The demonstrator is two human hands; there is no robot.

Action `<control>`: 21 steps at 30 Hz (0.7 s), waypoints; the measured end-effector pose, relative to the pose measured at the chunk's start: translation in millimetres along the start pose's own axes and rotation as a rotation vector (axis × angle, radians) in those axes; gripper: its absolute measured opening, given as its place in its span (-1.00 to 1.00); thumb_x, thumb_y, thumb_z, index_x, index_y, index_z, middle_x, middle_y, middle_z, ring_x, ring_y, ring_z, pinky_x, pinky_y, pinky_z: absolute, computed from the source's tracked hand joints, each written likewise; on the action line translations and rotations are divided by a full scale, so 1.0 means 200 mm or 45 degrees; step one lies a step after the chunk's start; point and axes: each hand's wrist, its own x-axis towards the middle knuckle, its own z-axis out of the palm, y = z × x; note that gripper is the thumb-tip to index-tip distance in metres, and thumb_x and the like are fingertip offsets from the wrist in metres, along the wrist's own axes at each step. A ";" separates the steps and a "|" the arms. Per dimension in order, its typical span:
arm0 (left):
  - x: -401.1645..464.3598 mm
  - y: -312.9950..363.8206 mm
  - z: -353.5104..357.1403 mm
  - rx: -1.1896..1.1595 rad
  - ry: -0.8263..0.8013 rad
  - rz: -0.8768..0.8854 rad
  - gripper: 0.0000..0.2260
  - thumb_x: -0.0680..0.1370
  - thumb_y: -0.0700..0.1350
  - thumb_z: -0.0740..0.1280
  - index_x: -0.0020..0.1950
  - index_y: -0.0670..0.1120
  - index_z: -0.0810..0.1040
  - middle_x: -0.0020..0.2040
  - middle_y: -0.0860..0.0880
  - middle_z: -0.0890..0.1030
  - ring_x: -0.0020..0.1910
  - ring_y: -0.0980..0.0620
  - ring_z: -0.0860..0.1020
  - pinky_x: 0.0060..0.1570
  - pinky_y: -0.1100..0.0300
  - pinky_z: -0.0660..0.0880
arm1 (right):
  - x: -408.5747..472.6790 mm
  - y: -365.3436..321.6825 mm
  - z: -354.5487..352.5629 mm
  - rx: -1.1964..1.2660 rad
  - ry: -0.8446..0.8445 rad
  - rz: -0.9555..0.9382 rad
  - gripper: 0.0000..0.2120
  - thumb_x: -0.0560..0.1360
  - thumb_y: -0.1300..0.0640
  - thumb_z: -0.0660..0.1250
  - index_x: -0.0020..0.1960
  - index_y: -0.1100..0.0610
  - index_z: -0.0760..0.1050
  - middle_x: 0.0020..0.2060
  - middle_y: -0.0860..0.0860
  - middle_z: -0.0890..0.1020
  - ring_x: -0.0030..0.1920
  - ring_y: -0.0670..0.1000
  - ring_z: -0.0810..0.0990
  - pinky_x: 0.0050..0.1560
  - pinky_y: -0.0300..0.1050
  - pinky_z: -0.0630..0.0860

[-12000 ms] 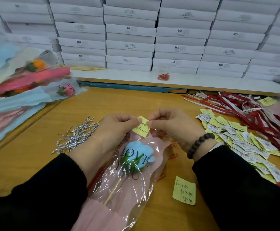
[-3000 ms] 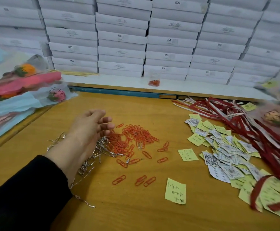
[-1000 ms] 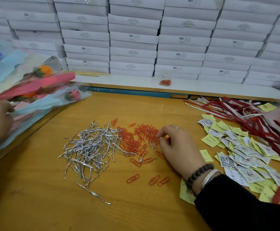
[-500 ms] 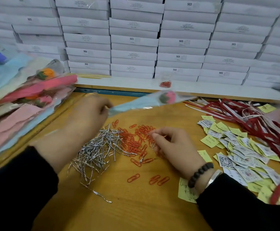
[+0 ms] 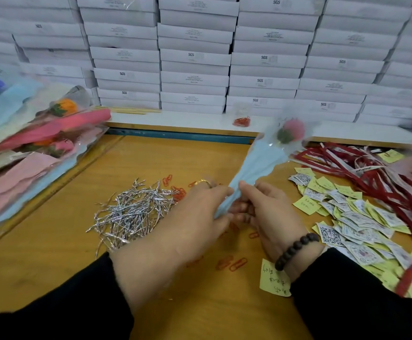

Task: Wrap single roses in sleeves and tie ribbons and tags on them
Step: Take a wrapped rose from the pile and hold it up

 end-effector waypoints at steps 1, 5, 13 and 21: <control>-0.01 0.01 0.00 -0.042 -0.027 0.001 -0.62 0.54 -0.04 0.29 0.36 -0.01 0.41 0.10 0.03 0.40 0.01 0.15 0.43 -0.07 0.41 0.26 | 0.00 0.00 -0.01 -0.002 0.009 0.000 -0.85 0.55 0.17 0.24 -0.18 0.17 0.39 -0.56 -0.02 0.54 -0.54 -0.08 0.51 -0.52 -0.27 0.45; -0.01 0.03 -0.04 -0.388 -0.102 -0.075 -0.76 0.52 -0.09 0.34 0.18 -0.06 0.57 -0.09 0.06 0.56 -0.21 0.23 0.48 -0.17 0.45 0.40 | 0.02 0.01 -0.03 -0.067 0.017 -0.030 -0.85 0.52 0.27 0.22 -0.23 0.19 0.43 -0.60 -0.05 0.48 -0.58 -0.13 0.46 -0.53 -0.28 0.43; 0.00 -0.10 -0.04 -0.937 -0.101 -0.626 -0.79 0.50 -0.03 0.35 -0.04 -0.17 0.54 -0.36 -0.03 0.56 -0.43 0.11 0.49 -0.45 0.28 0.41 | 0.02 0.03 -0.02 -0.152 -0.115 -0.032 -0.86 0.52 0.29 0.23 -0.10 0.22 0.57 -0.21 0.22 0.64 -0.21 0.16 0.55 -0.15 0.00 0.52; -0.01 -0.13 0.01 -1.258 -0.206 -0.599 -0.92 0.45 -0.31 0.37 -0.08 -0.27 0.56 -0.34 -0.17 0.58 -0.55 0.09 0.46 -0.60 0.33 0.33 | 0.01 0.04 -0.01 -0.153 -0.207 -0.064 -0.88 0.53 0.28 0.25 -0.02 0.18 0.56 -0.20 0.15 0.68 -0.25 0.12 0.56 -0.25 -0.07 0.51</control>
